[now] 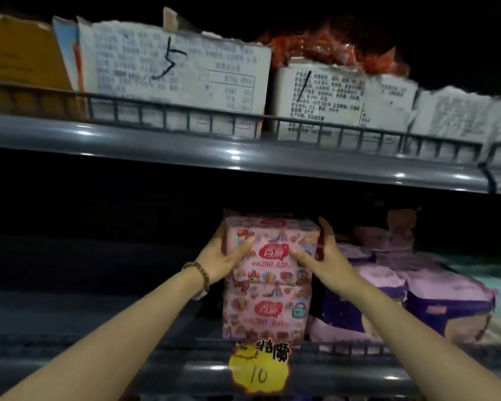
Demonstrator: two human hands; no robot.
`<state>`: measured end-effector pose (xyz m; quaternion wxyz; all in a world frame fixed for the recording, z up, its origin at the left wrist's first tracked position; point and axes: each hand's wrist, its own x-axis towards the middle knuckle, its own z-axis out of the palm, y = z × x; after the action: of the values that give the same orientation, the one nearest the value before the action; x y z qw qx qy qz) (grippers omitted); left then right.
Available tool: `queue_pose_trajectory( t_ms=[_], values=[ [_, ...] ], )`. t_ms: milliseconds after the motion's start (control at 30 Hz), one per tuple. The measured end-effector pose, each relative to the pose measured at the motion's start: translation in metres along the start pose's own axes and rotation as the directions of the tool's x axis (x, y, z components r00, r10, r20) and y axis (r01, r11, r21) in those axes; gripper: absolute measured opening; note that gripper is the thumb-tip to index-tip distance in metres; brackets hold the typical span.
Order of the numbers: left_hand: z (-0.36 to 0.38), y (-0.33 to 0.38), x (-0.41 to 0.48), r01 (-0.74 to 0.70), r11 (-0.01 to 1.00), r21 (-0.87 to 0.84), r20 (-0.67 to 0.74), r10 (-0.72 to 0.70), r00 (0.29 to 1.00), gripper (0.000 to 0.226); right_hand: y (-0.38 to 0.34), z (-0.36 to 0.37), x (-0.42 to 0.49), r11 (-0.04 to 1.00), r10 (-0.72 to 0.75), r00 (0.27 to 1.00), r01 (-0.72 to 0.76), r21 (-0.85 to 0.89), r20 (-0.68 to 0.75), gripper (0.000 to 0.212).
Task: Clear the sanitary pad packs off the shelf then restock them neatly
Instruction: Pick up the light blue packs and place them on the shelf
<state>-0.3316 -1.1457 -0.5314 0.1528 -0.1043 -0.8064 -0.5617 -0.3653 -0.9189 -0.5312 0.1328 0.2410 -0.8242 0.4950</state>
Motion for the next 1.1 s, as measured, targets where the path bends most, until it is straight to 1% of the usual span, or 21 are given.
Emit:
queue_pose_trajectory(
  t_ms=[33,67,100,133,200,233,267,367,433,467,533,567,600,633,700,733,800,867,933,1000,1100],
  values=[
    [0.000,-0.008,0.004,0.050,0.998,0.022,0.043,-0.051,0.998,0.078,0.009,0.002,0.002,1.000,0.008,1.000,-0.007,-0.029,0.027,0.098],
    [0.001,-0.015,0.008,0.094,0.995,0.038,0.083,-0.097,0.992,0.083,0.016,0.003,0.004,0.998,0.007,0.998,-0.003,-0.065,0.057,0.098],
    [0.001,-0.022,0.012,0.133,0.990,0.052,0.122,-0.139,0.983,0.082,0.022,0.005,0.007,0.995,0.009,0.997,-0.001,-0.096,0.078,0.092],
    [0.002,-0.028,0.015,0.170,0.983,0.072,0.164,-0.180,0.970,0.074,0.026,0.005,0.010,0.993,0.012,0.996,-0.001,-0.118,0.094,0.086],
    [0.003,-0.035,0.021,0.229,0.967,0.112,0.206,-0.248,0.947,0.049,0.031,0.006,0.016,0.988,0.021,0.995,-0.005,-0.155,0.097,0.078],
    [0.004,-0.038,0.024,0.243,0.963,0.118,0.204,-0.263,0.943,0.043,0.034,0.006,0.019,0.985,0.034,0.995,-0.017,-0.174,0.097,0.075],
    [0.006,-0.041,0.025,0.255,0.960,0.117,0.201,-0.274,0.940,0.042,0.036,0.006,0.021,0.983,0.049,0.994,-0.030,-0.183,0.101,0.072],
    [0.007,-0.045,0.030,0.259,0.962,0.092,0.193,-0.272,0.943,0.057,0.038,0.006,0.020,0.981,0.069,0.993,-0.051,-0.189,0.093,0.066],
    [0.007,-0.044,0.031,0.237,0.968,0.083,0.174,-0.248,0.953,0.068,0.034,0.006,0.017,0.976,0.082,0.993,-0.063,-0.208,0.083,0.071],
    [0.006,-0.044,0.030,0.215,0.974,0.076,0.166,-0.225,0.960,0.075,0.031,0.006,0.015,0.977,0.083,0.994,-0.067,-0.204,0.070,0.081],
    [0.003,-0.045,0.026,0.181,0.980,0.076,0.164,-0.192,0.968,0.092,0.023,0.006,0.008,0.982,0.084,0.996,-0.077,-0.171,0.033,0.108],
    [0.001,-0.045,0.021,0.184,0.979,0.085,0.155,-0.195,0.968,0.101,0.018,0.006,0.002,0.982,0.082,0.997,-0.078,-0.170,0.015,0.117],
    [-0.002,-0.043,0.014,0.196,0.975,0.103,0.139,-0.209,0.968,0.110,0.010,0.007,-0.005,0.979,0.068,0.998,-0.068,-0.191,-0.010,0.120],
    [-0.006,-0.040,0.005,0.205,0.970,0.129,0.120,-0.220,0.968,0.117,0.001,0.007,-0.012,0.971,0.037,0.998,-0.046,-0.233,-0.044,0.119],
    [-0.015,-0.037,-0.019,0.189,0.968,0.166,0.070,-0.203,0.977,0.115,-0.015,0.011,-0.031,0.933,-0.055,0.994,0.019,-0.359,-0.091,0.109],
    [-0.020,-0.037,-0.033,0.160,0.971,0.178,0.047,-0.170,0.984,0.113,-0.023,0.015,-0.042,0.905,-0.106,0.991,0.062,-0.420,-0.084,0.102],
    [-0.034,-0.039,-0.067,0.108,0.973,0.202,0.028,-0.115,0.993,0.111,-0.033,0.032,-0.066,0.852,-0.171,0.985,0.139,-0.505,-0.017,0.092],
    [-0.050,-0.051,-0.106,0.108,0.964,0.244,0.023,-0.118,0.993,0.105,-0.037,0.060,-0.091,0.813,-0.176,0.981,0.191,-0.551,0.080,0.087],
    [-0.063,-0.071,-0.145,0.136,0.933,0.332,0.010,-0.148,0.989,0.095,-0.038,0.093,-0.118,0.805,-0.157,0.973,0.226,-0.549,0.170,0.081],
    [-0.075,-0.096,-0.185,0.183,0.881,0.436,-0.018,-0.195,0.981,0.083,-0.033,0.129,-0.143,0.807,-0.135,0.955,0.261,-0.530,0.265,0.077],
    [-0.093,-0.137,-0.242,0.284,0.779,0.559,-0.043,-0.315,0.948,0.081,-0.018,0.183,-0.178,0.809,-0.036,0.917,0.260,-0.527,0.398,0.074]
  ],
)
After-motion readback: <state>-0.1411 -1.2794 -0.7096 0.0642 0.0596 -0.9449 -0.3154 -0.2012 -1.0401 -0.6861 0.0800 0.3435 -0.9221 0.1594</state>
